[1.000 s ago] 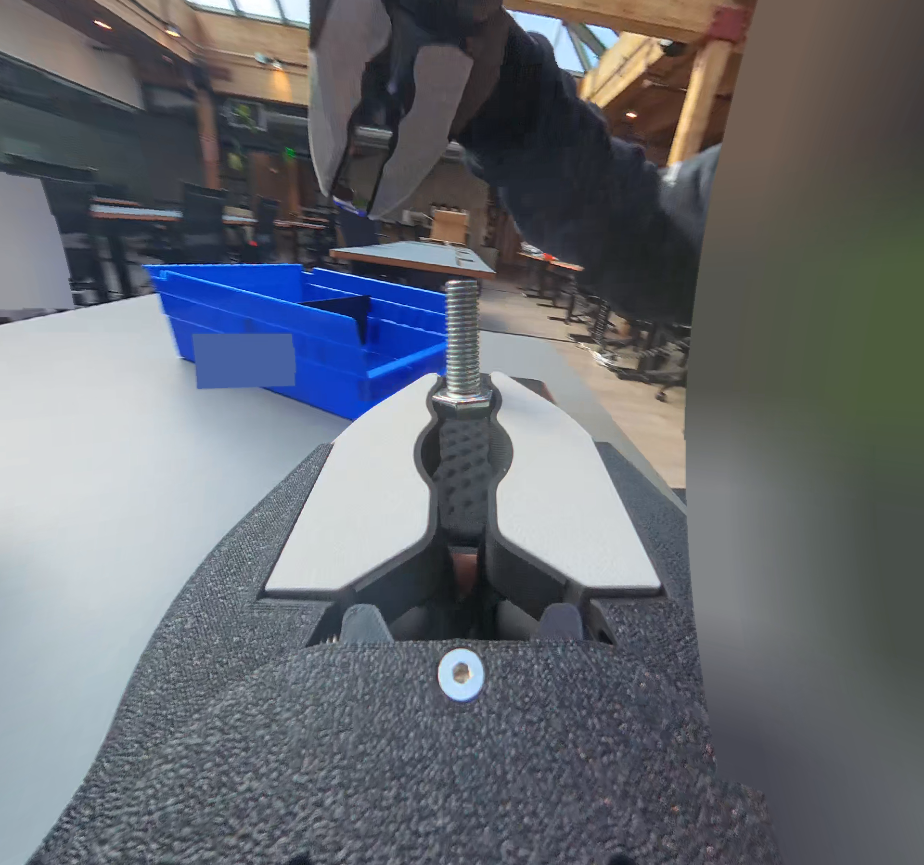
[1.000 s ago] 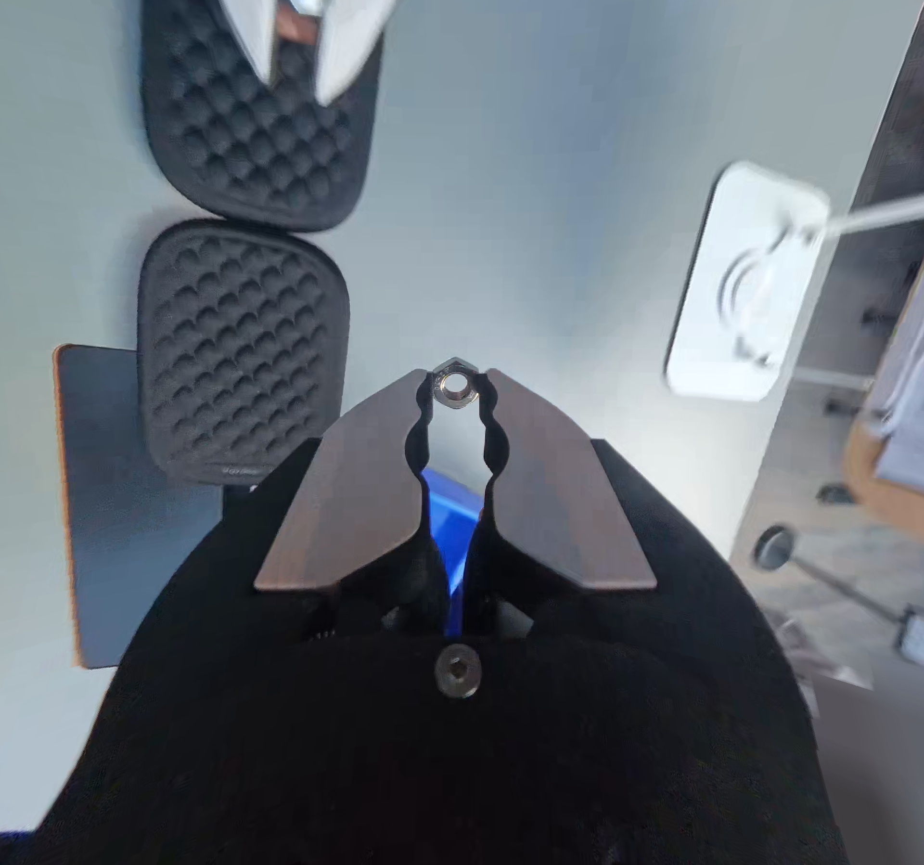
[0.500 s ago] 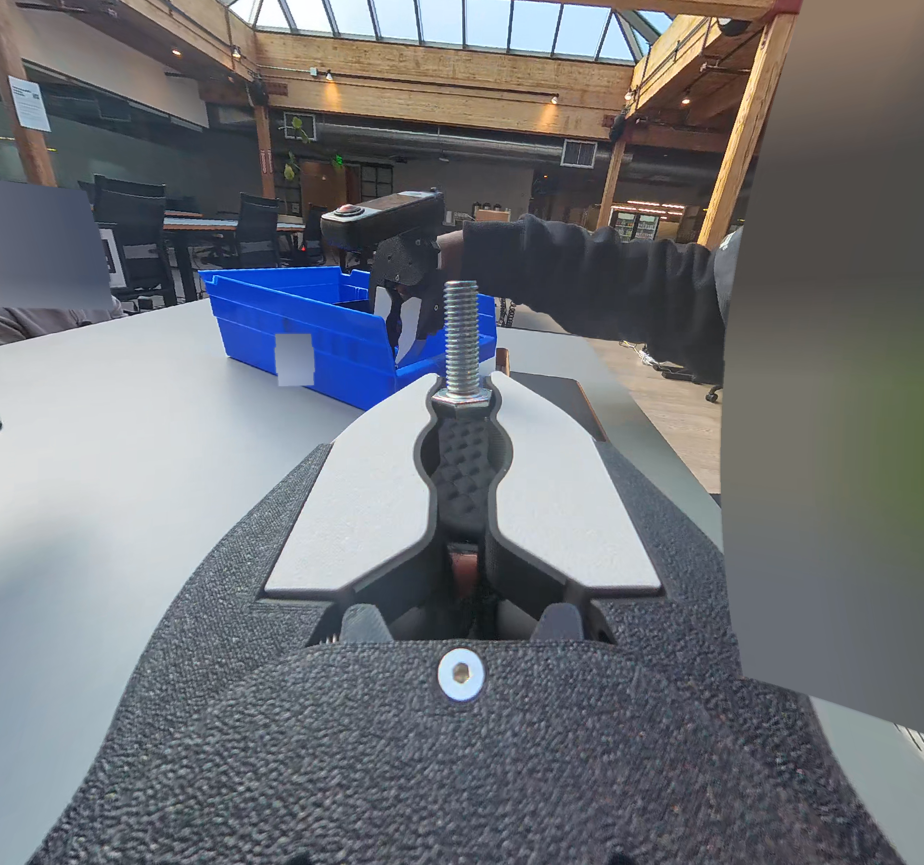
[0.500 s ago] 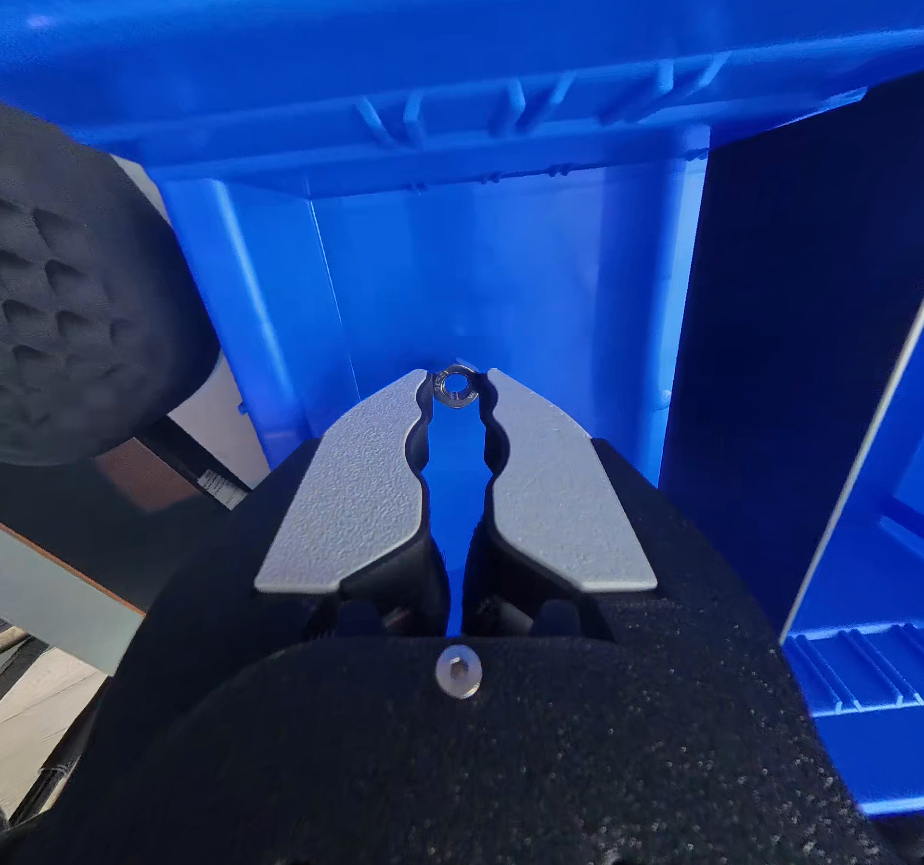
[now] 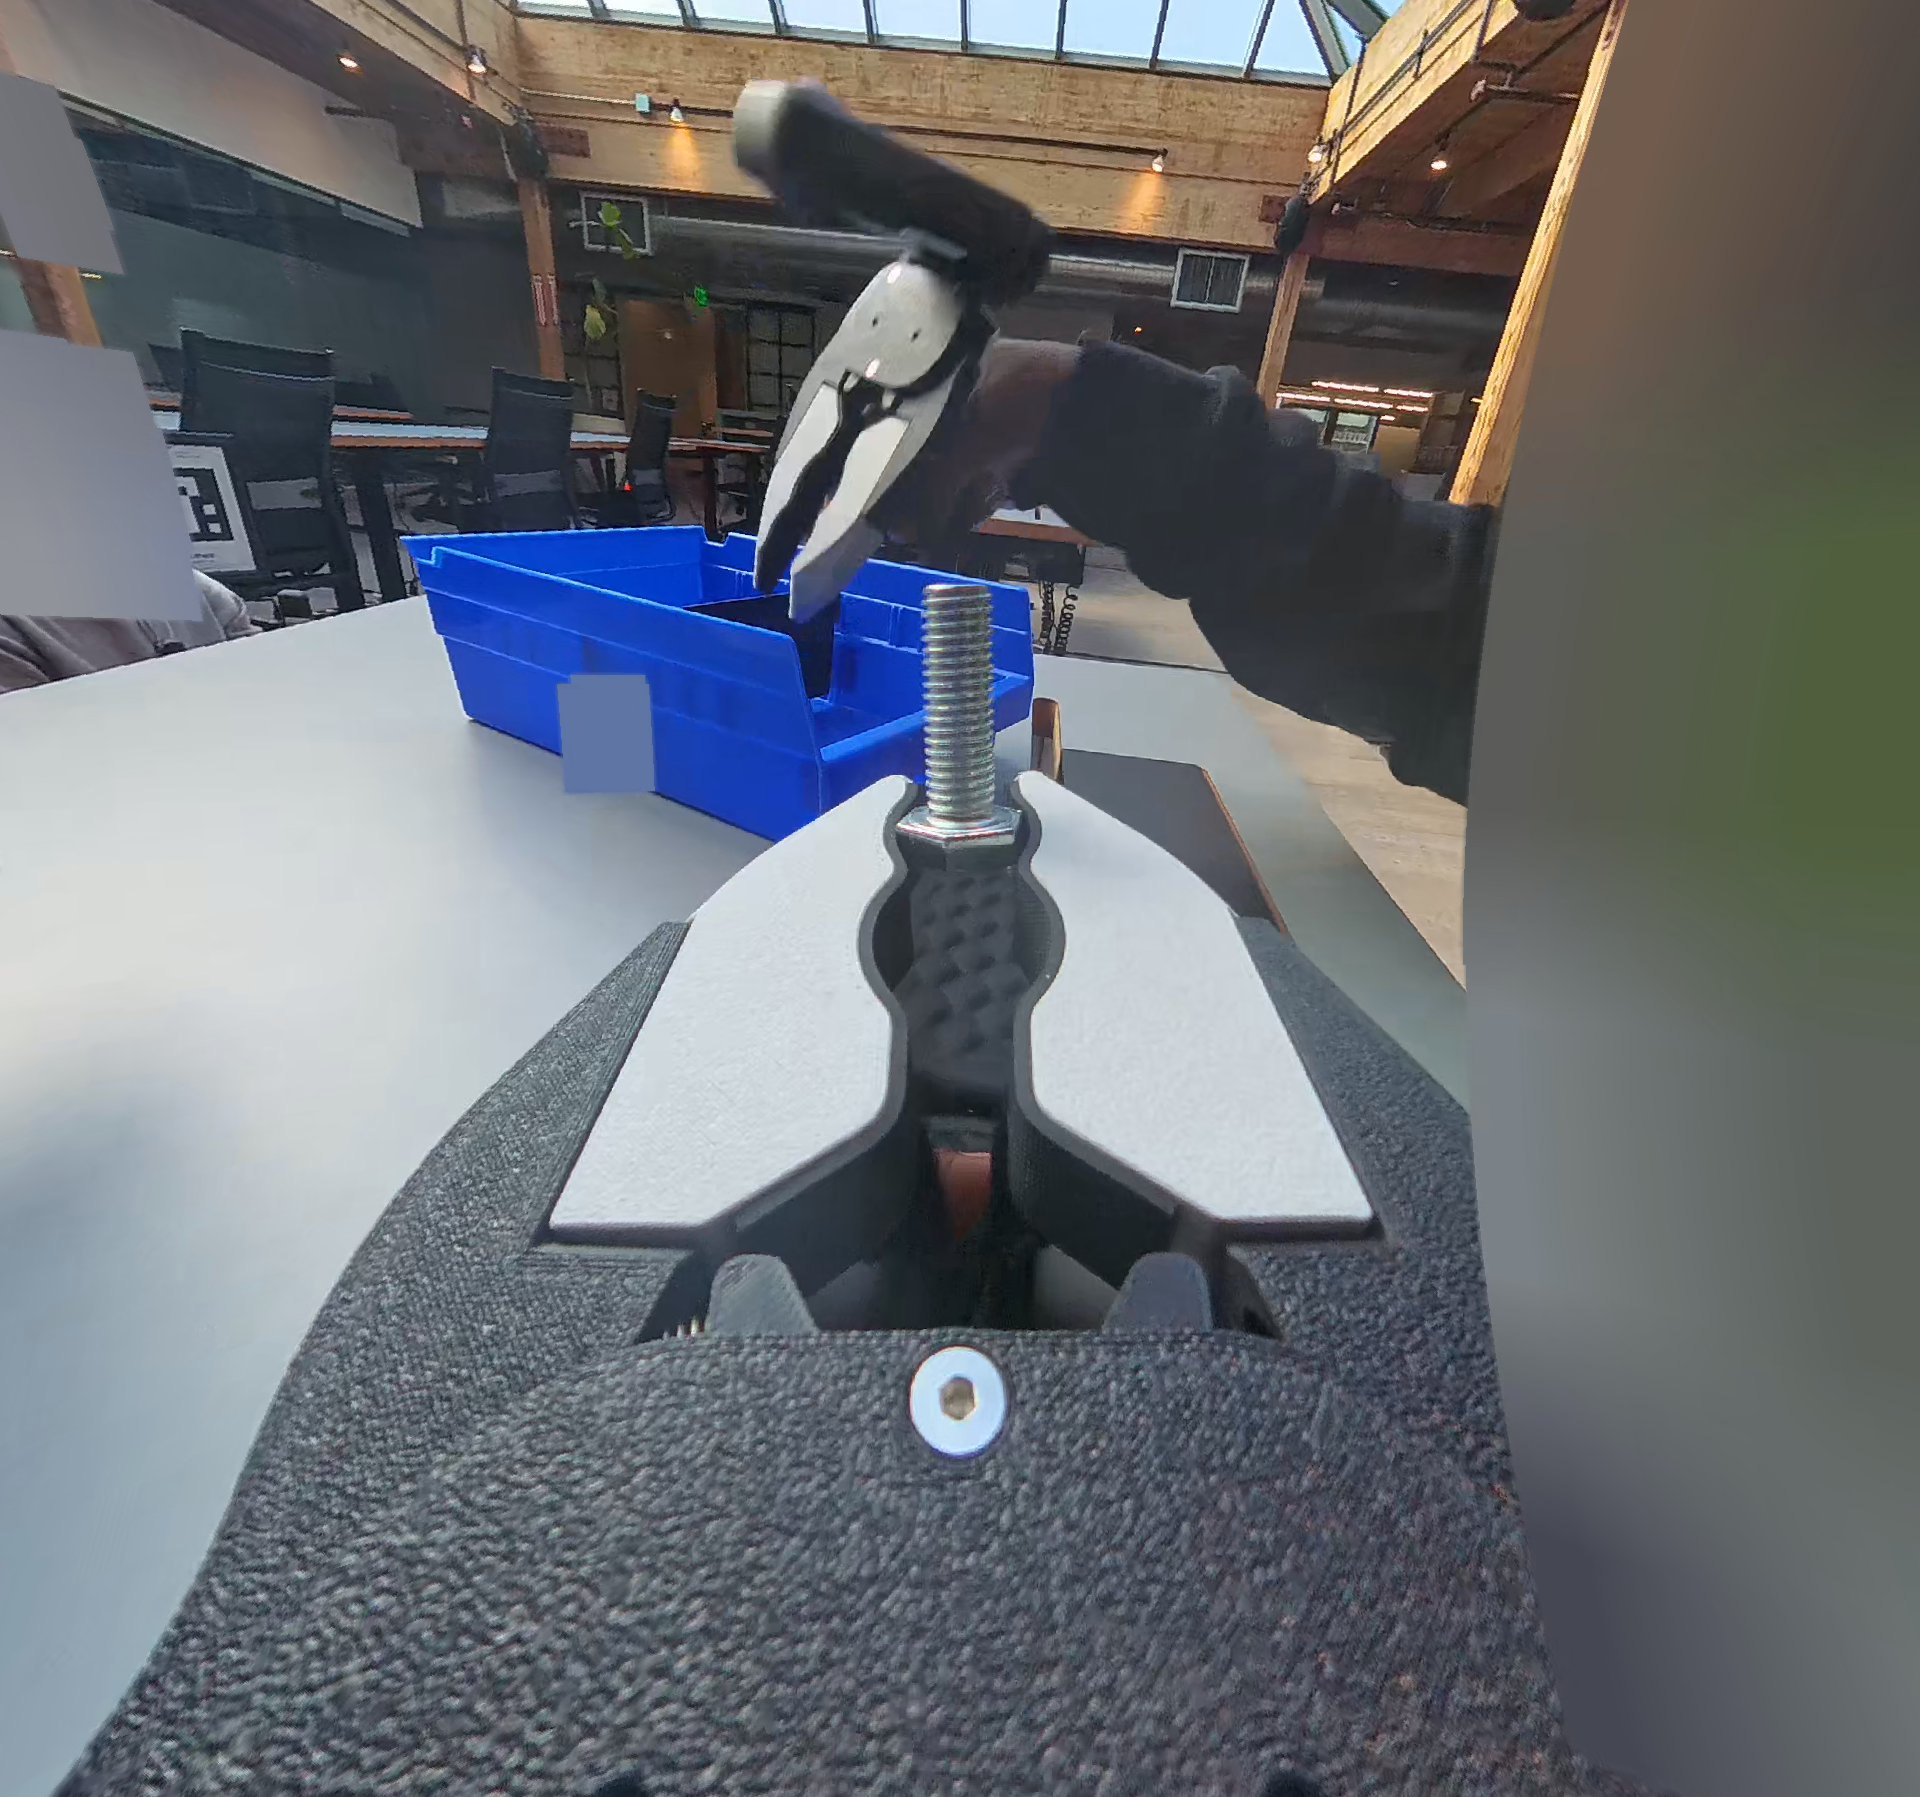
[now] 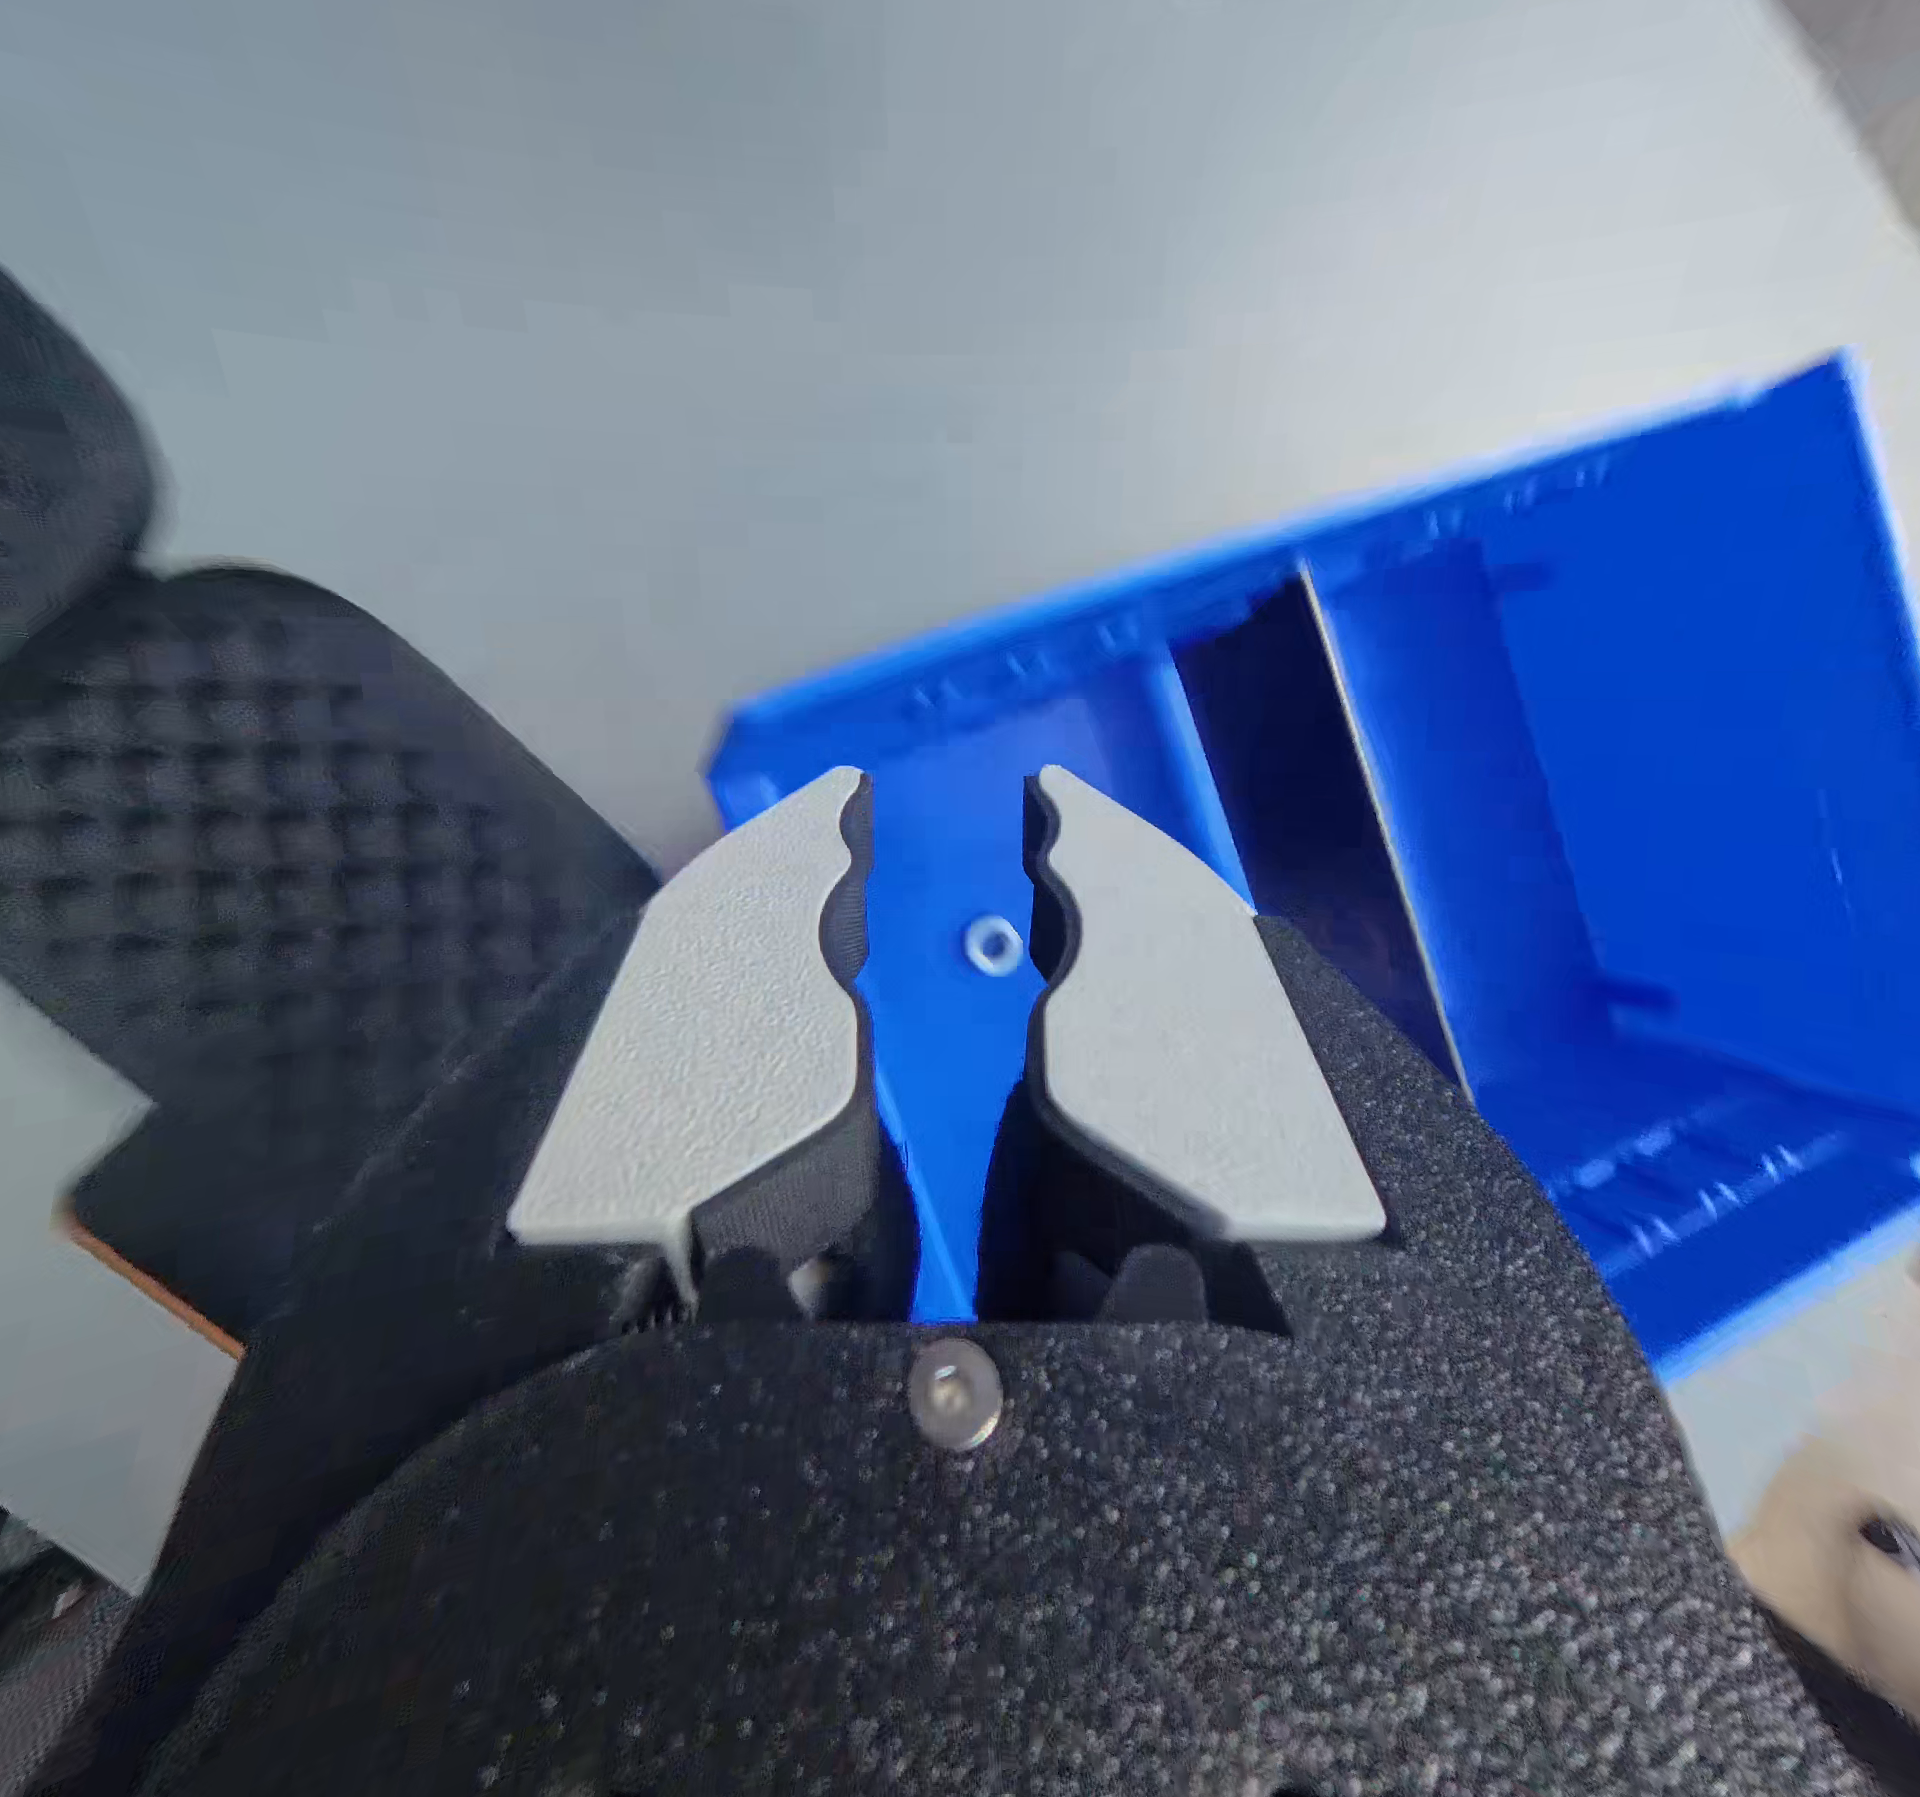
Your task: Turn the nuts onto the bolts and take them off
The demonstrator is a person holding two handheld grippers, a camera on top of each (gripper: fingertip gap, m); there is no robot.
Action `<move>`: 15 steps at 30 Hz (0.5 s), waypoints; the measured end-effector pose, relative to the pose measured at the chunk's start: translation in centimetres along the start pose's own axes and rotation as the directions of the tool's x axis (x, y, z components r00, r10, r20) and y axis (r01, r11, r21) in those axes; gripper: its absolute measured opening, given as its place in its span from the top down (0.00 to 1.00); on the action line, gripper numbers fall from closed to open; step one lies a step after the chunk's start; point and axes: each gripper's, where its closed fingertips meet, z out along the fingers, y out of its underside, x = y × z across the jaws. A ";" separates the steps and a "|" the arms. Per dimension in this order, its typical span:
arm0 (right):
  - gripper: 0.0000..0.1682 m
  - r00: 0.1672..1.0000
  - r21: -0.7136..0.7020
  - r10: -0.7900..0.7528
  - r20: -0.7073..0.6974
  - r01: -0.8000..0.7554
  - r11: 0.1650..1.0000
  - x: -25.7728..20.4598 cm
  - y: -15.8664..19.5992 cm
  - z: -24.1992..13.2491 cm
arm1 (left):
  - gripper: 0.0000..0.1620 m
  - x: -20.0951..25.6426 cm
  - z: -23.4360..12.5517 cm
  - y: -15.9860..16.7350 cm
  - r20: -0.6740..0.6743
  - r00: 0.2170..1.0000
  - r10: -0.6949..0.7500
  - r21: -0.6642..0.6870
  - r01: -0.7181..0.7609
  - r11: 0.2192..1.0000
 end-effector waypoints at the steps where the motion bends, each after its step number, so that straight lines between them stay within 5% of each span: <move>1: 0.84 0.999 0.137 -0.008 0.051 0.001 0.991 -2.4 -2.5 -1.0 | 0.91 0.0 0.0 0.0 0.003 1.000 -0.001 -0.002 0.001 1.000; 4: 0.84 0.952 0.460 -0.122 0.281 -0.022 0.888 -11.8 -8.1 -3.4 | 0.91 -0.2 0.0 0.0 0.014 1.000 -0.003 0.001 0.003 1.000; 8: 0.82 0.849 0.561 -0.233 0.473 -0.087 0.823 -21.2 -10.5 -2.6 | 0.91 -0.1 0.0 0.0 0.020 1.000 0.007 0.000 -0.007 1.000; 12: 0.84 0.814 0.608 -0.229 0.535 -0.182 0.773 -23.4 -12.6 -2.2 | 0.91 0.0 0.1 0.2 0.019 1.000 0.021 -0.013 -0.021 1.000; 15: 0.94 0.814 0.612 -0.234 0.532 -0.178 0.771 -23.8 -13.3 -2.1 | 0.91 0.2 0.2 0.3 0.015 0.999 0.036 -0.026 -0.036 0.999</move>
